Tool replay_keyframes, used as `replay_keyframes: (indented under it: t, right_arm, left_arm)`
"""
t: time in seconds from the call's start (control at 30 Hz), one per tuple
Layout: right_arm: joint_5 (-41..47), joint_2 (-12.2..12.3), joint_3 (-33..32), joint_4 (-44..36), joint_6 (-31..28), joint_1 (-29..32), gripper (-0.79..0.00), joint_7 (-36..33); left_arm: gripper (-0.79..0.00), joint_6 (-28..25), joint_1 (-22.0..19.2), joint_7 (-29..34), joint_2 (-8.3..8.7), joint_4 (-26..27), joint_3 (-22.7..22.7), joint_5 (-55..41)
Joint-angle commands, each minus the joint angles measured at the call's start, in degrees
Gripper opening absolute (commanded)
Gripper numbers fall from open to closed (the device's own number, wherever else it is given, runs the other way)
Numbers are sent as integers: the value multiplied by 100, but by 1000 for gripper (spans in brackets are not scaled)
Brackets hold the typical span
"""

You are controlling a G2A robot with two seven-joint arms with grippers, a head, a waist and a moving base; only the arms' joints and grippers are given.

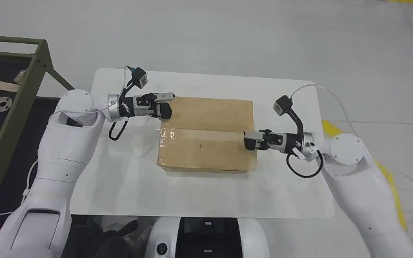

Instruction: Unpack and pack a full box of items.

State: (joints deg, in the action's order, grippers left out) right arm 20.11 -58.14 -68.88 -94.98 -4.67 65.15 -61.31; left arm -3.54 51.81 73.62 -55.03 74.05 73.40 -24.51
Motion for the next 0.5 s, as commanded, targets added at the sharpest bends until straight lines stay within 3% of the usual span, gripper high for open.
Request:
replay_keyframes:
  t: [0.0, 0.47]
  right_arm:
    - [-26, -11, 36, 83, 49, -107, 0, 29]
    - [378, -98, 245, 949, 336, -610, 0, -24]
  left_arm:
    - [0, 0, 0, 0, 0, 0, 0, 0]
    - [0, 0, 0, 0, 0, 0, 0, 0]
